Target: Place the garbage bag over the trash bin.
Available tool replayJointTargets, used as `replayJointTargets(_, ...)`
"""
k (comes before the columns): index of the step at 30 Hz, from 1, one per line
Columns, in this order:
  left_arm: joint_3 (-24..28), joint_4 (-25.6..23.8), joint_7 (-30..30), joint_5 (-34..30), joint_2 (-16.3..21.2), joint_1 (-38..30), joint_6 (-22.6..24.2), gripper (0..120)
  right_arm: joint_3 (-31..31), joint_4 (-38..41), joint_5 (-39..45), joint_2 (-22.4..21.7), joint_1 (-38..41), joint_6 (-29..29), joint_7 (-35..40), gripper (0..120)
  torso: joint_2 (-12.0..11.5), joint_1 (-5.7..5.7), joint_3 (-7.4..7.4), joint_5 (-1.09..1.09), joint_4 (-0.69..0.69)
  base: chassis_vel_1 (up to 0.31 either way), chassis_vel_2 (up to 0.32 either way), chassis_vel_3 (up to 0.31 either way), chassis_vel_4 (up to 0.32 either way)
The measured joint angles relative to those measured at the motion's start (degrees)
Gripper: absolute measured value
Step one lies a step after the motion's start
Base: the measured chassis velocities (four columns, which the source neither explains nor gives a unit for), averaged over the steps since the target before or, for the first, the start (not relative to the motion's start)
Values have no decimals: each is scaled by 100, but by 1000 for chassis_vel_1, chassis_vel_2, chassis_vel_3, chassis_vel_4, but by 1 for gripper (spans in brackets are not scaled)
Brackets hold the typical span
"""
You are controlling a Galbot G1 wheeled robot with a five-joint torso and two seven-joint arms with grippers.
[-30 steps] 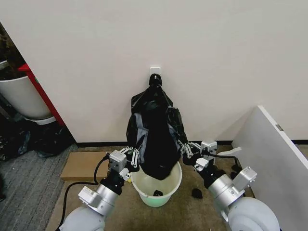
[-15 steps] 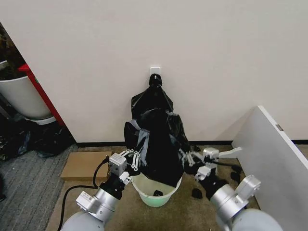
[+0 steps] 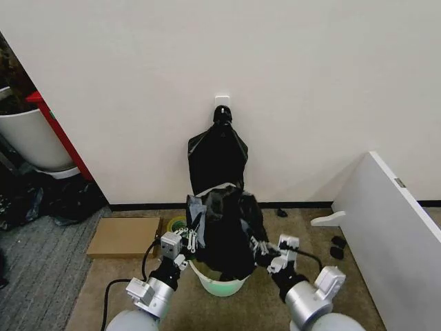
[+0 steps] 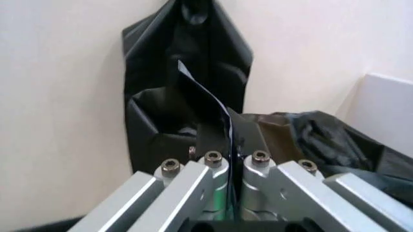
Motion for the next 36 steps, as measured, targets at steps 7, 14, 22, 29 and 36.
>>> replayJointTargets(7,98,567,-68,291,-478,104,-140,0,3,-488,-310,332,155,410,143,0,0,0,0,0,0,0,0,0,0)
replayJointTargets(14,139,877,-110,508,-706,224,-250,0,11,-474,-558,457,-238,472,565,0,0,0,0,0,0,0,0,0,0)
replayJointTargets(22,16,789,-219,629,-603,593,-245,0,-44,-331,-924,398,-648,223,942,0,0,0,0,0,0,0,0,0,0)
replayJointTargets(29,-46,684,-240,712,-467,958,-225,0,-84,-461,-889,403,-501,-258,1261,0,0,0,0,0,1,0,0,0,0)
replayJointTargets(36,-93,715,-259,701,-311,1174,-232,0,-109,-521,-742,403,-374,-708,1426,0,0,0,0,-1,0,0,0,0,0)
